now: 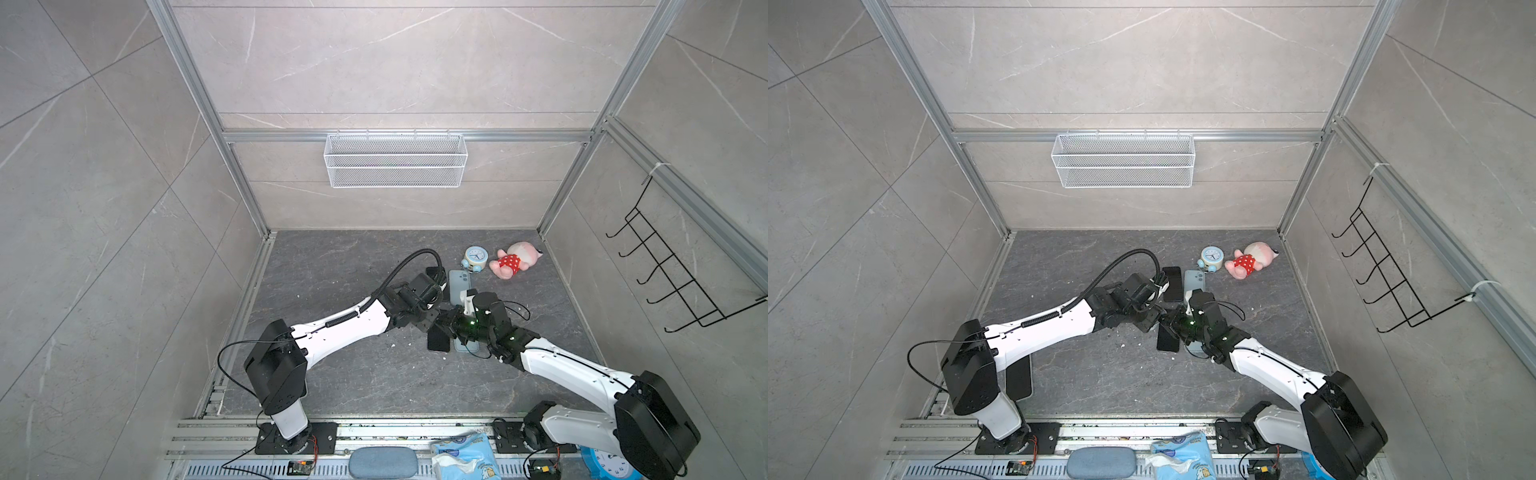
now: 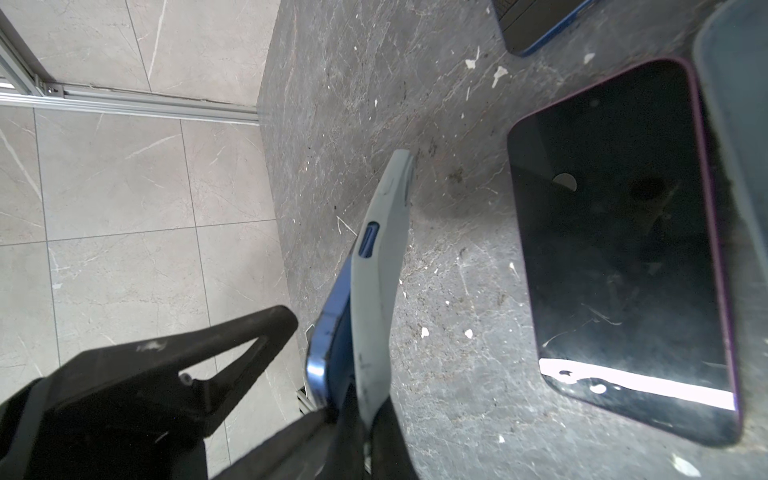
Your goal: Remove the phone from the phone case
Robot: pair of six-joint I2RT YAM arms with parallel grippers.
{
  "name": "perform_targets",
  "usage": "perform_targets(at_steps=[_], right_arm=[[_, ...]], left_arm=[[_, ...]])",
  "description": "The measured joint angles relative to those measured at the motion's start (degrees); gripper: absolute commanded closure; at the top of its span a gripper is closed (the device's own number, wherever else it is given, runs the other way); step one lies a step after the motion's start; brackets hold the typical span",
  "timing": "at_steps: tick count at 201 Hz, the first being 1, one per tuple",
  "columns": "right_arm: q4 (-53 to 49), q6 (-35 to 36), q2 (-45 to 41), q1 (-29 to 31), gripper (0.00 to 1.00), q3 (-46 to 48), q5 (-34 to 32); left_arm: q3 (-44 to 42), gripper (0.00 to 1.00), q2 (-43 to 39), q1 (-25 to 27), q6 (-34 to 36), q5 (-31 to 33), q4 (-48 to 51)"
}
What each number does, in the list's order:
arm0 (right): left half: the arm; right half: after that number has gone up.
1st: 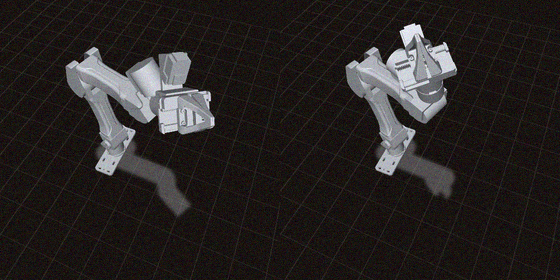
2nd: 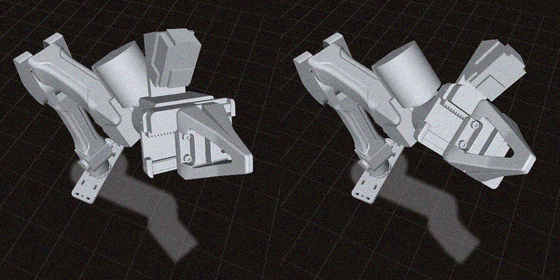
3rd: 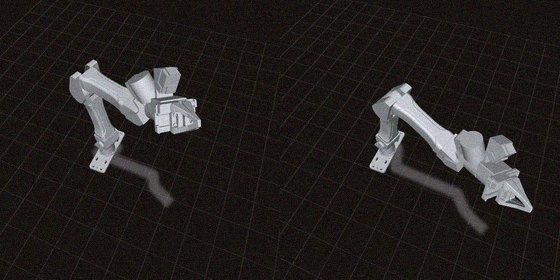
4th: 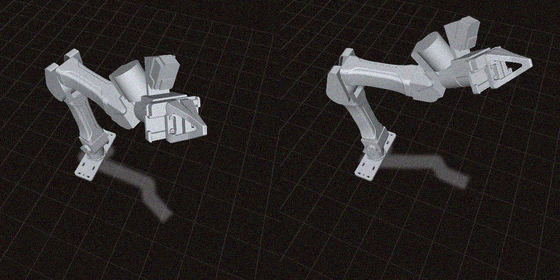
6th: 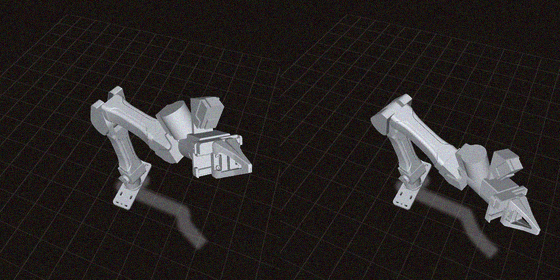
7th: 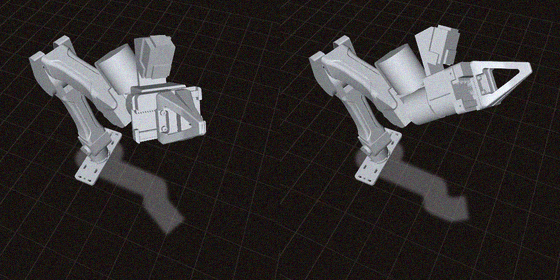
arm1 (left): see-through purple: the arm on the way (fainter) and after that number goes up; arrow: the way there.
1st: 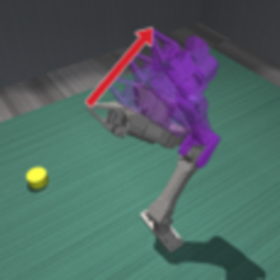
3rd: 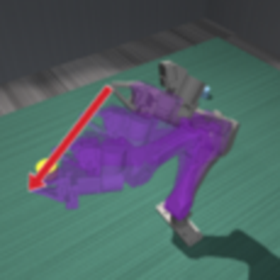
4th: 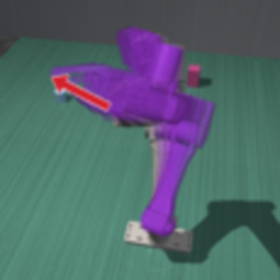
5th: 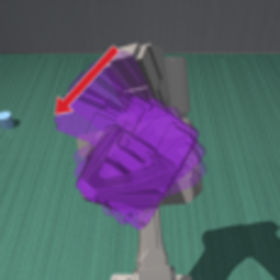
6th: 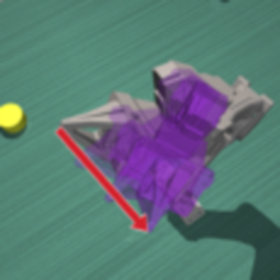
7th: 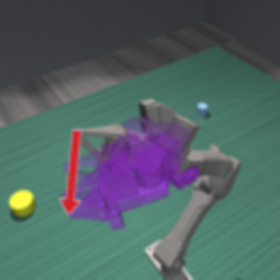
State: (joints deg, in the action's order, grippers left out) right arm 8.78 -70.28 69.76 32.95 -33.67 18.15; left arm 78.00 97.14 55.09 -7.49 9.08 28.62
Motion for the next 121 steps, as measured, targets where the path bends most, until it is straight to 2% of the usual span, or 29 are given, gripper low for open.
perform_targets(at_steps=[54,90,121], right_arm=[[1.99,-0.66,0.00,0.48,1.00,0.04,0.26],[2.89,-0.85,0.00,0.90,1.00,0.04,0.48],[3.17,-1.14,0.17,1.75,1.00,0.04,0.72]], left_arm=[[-1.88,0.68,-0.02,0.26,0.68,5.09,0.87],[-4.39,0.84,-0.09,0.13,1.64,7.63,0.87],[-6.99,0.92,-2.56,-0.04,2.73,9.49,0.09]])
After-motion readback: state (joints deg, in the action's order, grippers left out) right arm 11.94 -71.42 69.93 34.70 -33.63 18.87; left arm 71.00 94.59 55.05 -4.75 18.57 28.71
